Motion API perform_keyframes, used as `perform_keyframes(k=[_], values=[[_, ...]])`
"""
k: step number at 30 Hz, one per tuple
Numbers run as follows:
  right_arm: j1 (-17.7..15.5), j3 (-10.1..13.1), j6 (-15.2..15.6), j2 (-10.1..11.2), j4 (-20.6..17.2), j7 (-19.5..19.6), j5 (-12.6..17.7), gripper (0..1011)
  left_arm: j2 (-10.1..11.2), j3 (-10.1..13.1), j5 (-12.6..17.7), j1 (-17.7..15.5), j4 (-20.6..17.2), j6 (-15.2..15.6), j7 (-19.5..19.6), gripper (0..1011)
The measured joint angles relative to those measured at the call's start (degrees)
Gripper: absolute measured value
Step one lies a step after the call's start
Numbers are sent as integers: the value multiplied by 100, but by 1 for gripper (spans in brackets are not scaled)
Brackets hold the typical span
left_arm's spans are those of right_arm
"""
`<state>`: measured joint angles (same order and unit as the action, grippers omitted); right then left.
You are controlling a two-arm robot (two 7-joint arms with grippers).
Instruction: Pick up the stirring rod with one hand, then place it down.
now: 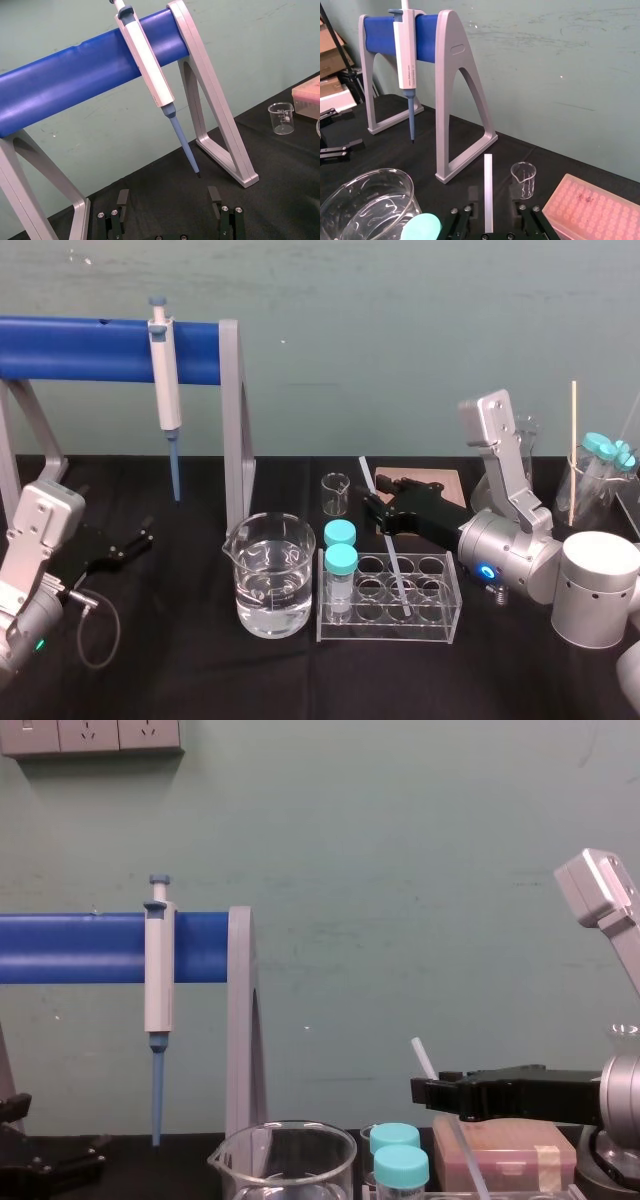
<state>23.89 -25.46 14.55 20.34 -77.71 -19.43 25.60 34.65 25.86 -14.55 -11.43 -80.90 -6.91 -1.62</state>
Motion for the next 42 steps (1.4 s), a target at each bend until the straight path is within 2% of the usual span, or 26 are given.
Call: perform_keyframes(k=[4, 6, 8, 11, 19, 25, 29, 30, 31, 33, 34, 37, 42], values=[[0, 0, 0, 0, 0, 0, 2, 253, 0, 0, 0, 0, 0, 0, 0, 1000], [0, 0, 0, 0, 0, 0, 2, 222, 0, 0, 0, 0, 0, 0, 0, 1000], [0, 0, 0, 0, 0, 0, 3, 138, 0, 0, 0, 0, 0, 0, 0, 1000], [0, 0, 0, 0, 0, 0, 5, 70, 0, 0, 0, 0, 0, 0, 0, 1000], [0, 0, 0, 0, 0, 0, 7, 70, 0, 0, 0, 0, 0, 0, 0, 1000], [-197, 164, -482, -53, -98, -55, 37, 70, 0, 0, 0, 0, 0, 0, 0, 1000], [-384, 270, -1081, -101, -187, -70, -61, 70, 0, 0, 0, 0, 0, 0, 0, 1000], [-384, 270, -1081, -101, -187, -70, -61, 70, 0, 0, 0, 0, 0, 0, 0, 1000], [-446, 302, -1286, -105, -225, -75, -121, 70, 0, 0, 0, 0, 0, 0, 0, 1000], [-476, 312, -1368, -105, -243, -80, -147, 70, 0, 0, 0, 0, 0, 0, 0, 1000], [-579, 352, -1672, -96, -306, -110, -247, 70, 0, 0, 0, 0, 0, 0, 0, 1000], [-709, 433, -1995, -91, -401, -159, -316, 70, 0, 0, 0, 0, 0, 0, 0, 1000], [-899, 628, -2205, -131, -558, -277, -192, 69, 0, 0, 0, 0, 0, 0, 0, 1000]])
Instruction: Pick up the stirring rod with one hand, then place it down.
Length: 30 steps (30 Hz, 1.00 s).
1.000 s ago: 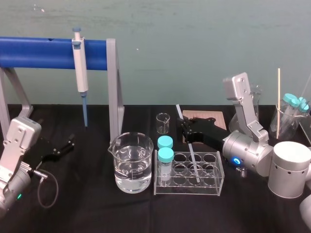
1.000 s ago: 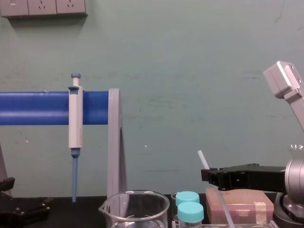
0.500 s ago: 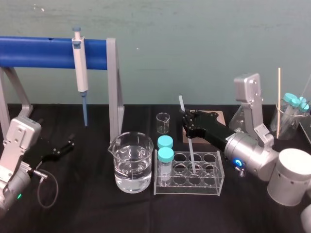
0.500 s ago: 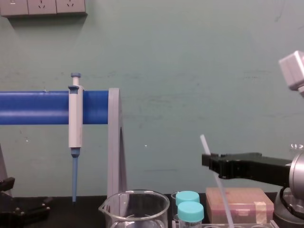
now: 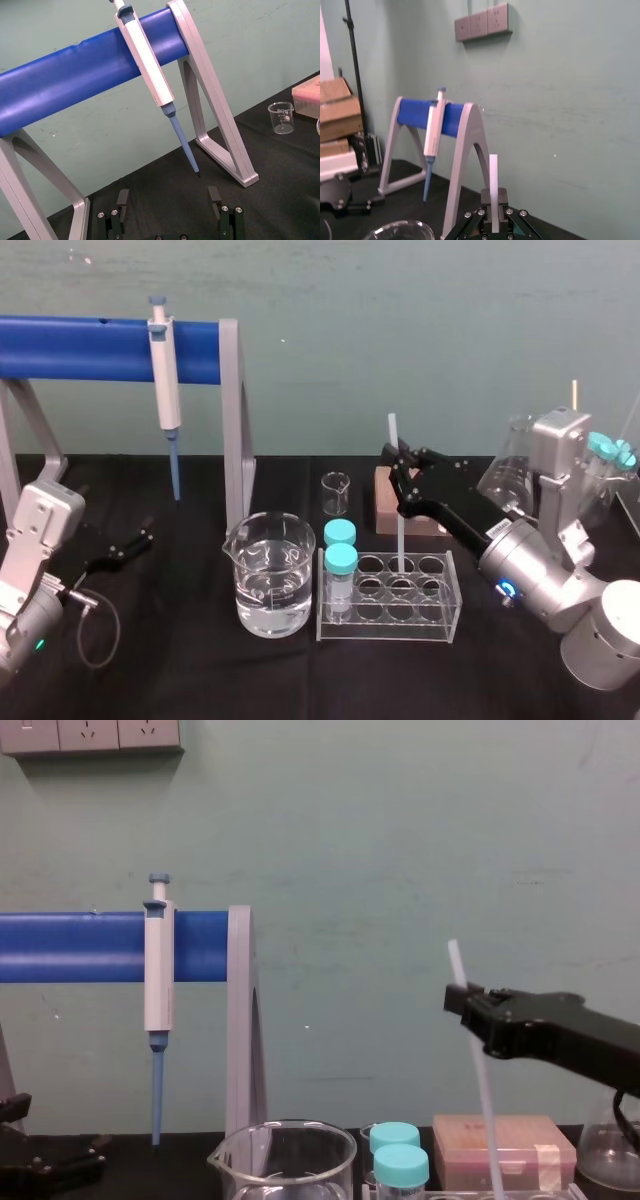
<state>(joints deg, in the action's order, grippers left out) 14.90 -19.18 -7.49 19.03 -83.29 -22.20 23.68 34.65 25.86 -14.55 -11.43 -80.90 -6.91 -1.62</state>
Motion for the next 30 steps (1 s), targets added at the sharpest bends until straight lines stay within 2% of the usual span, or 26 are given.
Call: perform_keyframes(k=[5, 9, 16, 30], values=[[-79, 176, -1, -4, -236, -29, 143, 70, 0, 0, 0, 0, 0, 0, 0, 1000], [-96, 467, 7, 28, -618, -1, 324, 70, 0, 0, 0, 0, 0, 0, 0, 1000], [-19, 708, -50, 122, -868, 50, 335, 70, 0, 0, 0, 0, 0, 0, 0, 1000], [22, 783, -79, 119, -872, 72, 244, 70, 0, 0, 0, 0, 0, 0, 0, 1000]])
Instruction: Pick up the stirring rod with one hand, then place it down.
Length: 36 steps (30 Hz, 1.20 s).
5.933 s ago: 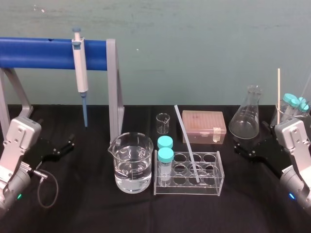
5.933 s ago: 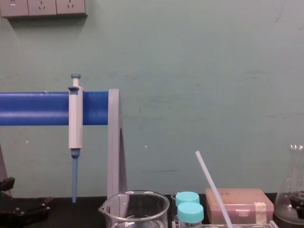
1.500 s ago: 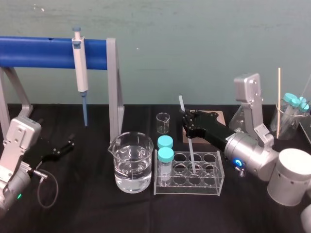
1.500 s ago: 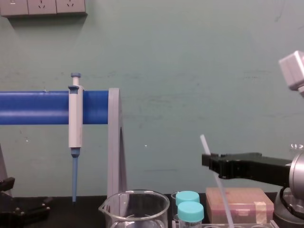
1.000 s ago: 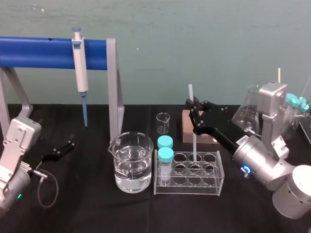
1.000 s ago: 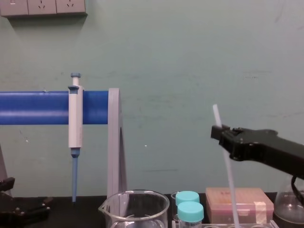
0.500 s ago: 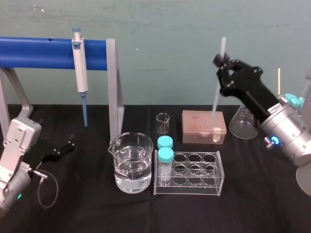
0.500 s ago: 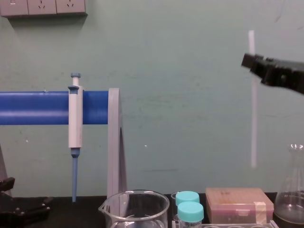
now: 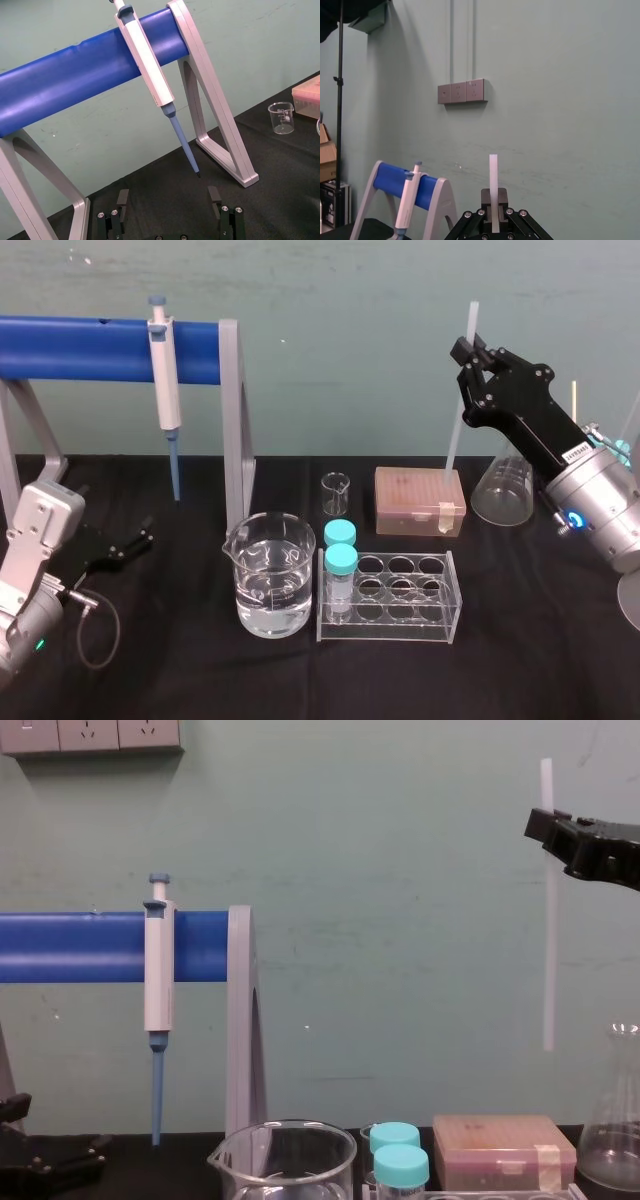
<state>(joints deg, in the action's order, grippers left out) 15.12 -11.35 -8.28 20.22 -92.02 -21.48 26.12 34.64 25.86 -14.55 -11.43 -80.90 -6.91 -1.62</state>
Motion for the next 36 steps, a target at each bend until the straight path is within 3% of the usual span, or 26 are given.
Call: perform_keyframes(k=[16, 36], values=[[156, -138, 207, -28, 335, -180, 135, 69, 0, 0, 0, 0, 0, 0, 0, 1000], [275, -246, 198, -19, 493, -243, 231, 70, 0, 0, 0, 0, 0, 0, 0, 1000]])
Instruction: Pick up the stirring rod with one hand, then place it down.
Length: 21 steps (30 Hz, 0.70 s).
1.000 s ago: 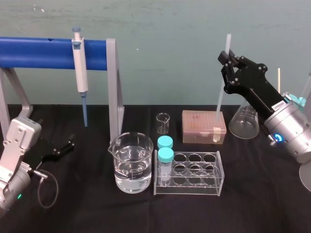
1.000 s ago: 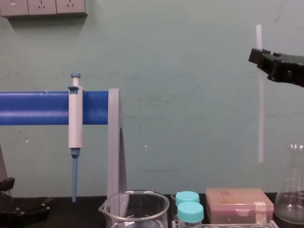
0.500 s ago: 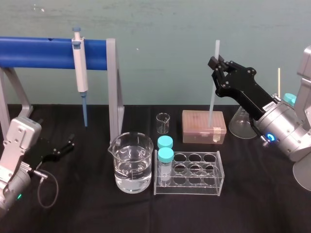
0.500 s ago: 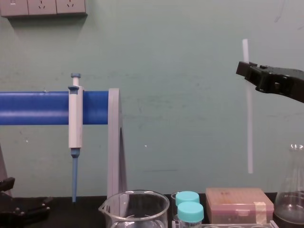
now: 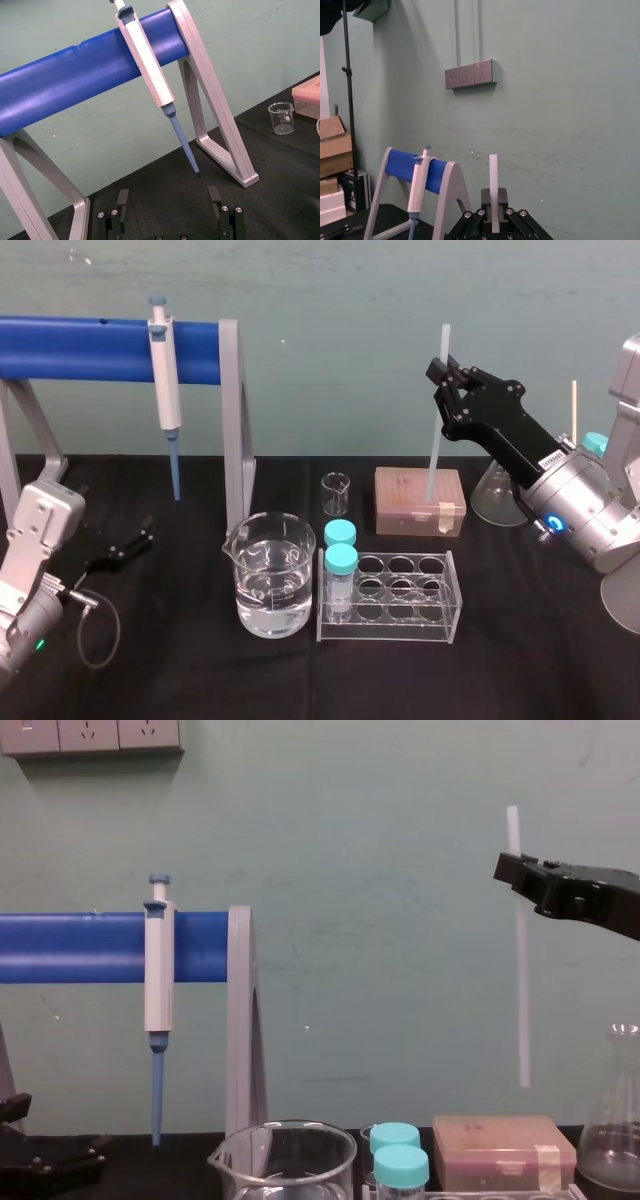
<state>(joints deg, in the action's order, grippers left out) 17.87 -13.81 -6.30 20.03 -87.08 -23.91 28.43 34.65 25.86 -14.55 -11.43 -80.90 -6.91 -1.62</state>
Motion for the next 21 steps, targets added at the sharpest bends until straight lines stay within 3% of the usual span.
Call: perform_keyframes(k=[21], values=[[-119, 27, -53, -8, -77, 98, -27, 69, 0, 0, 0, 0, 0, 0, 0, 1000]])
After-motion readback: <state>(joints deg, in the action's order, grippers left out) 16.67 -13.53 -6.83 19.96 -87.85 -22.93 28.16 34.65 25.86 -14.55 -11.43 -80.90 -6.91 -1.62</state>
